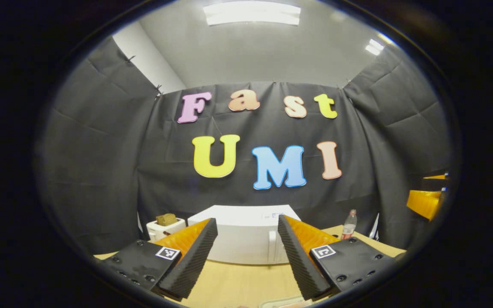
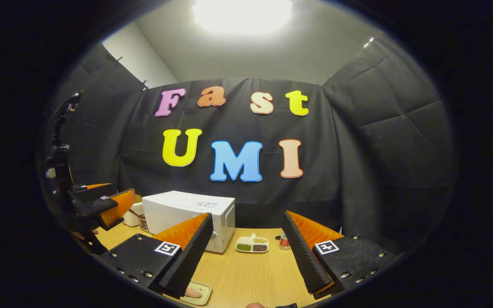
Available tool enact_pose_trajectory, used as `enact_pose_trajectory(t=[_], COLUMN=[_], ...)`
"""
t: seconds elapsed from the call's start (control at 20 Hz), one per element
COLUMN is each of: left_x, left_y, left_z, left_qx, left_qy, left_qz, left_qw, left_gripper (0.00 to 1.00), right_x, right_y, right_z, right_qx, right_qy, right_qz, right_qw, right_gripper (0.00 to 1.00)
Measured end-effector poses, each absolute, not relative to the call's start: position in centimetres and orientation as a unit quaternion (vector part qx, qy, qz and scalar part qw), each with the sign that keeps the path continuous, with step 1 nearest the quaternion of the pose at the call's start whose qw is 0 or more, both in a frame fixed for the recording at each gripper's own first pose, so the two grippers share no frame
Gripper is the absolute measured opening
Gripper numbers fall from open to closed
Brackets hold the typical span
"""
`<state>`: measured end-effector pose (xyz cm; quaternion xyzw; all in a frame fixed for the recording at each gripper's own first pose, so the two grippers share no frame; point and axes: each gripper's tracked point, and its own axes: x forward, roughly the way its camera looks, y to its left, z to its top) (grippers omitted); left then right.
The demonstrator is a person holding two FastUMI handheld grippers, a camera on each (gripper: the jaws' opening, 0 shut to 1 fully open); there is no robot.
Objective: Open the microwave oven with the left hand, put the food in, and close the microwave oven.
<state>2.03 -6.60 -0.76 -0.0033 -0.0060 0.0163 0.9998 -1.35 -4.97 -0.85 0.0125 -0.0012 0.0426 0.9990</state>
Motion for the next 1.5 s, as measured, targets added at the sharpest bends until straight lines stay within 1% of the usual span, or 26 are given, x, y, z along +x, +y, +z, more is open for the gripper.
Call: enact_pose_trajectory(t=[0.15,0.5,0.75,0.8,0.95,1.25,1.3,1.35,1.4,1.45,1.5], left_x=[4.3,10.6,15.3,16.0,18.3,21.9,22.5,22.9,23.4,23.5,23.7], left_y=[-7.5,-9.2,-10.4,-10.5,-11.3,-12.5,-12.6,-12.7,-12.9,-13.1,-13.4], left_z=[-1.0,-4.3,-8.4,-9.1,-11.4,-16.3,-17.1,-18.1,-18.9,-19.8,-20.5], left_qx=[-0.001,0.000,-0.001,-0.002,-0.002,-0.004,-0.003,-0.001,0.000,0.000,-0.002], left_qy=[-0.007,0.008,0.034,0.038,0.052,0.091,0.098,0.106,0.112,0.118,0.124], left_qz=[0.009,-0.029,-0.062,-0.068,-0.079,-0.089,-0.090,-0.091,-0.092,-0.094,-0.097], left_qw=[1.000,1.000,0.997,0.997,0.995,0.992,0.991,0.990,0.989,0.989,0.987], left_gripper=[0.94,0.94,0.94,0.96,0.96,0.96,0.94,0.96,0.94,0.98,0.94], right_x=[-1.1,1.2,2.4,2.6,3.1,3.8,3.7,3.7,3.7,3.7,3.6], right_y=[-5.5,-5.4,-5.4,-5.3,-5.4,-5.5,-5.5,-5.5,-5.6,-5.8,-5.9], right_z=[-1.3,-0.8,-1.0,-1.1,-1.1,-1.4,-1.4,-1.7,-1.9,-2.0,-2.1], right_qx=[0.011,0.013,0.010,0.008,-0.005,-0.022,-0.024,-0.027,-0.030,-0.032,-0.032], right_qy=[0.005,0.005,0.008,0.011,0.015,0.026,0.028,0.031,0.035,0.038,0.043], right_qz=[0.040,0.011,-0.026,-0.032,-0.049,-0.078,-0.081,-0.085,-0.089,-0.095,-0.100], right_qw=[0.999,1.000,1.000,0.999,0.999,0.996,0.996,0.996,0.995,0.994,0.994], right_gripper=[0.98,0.98,0.98,0.98,0.98,0.98,0.98,0.98,0.98,0.98,0.98])
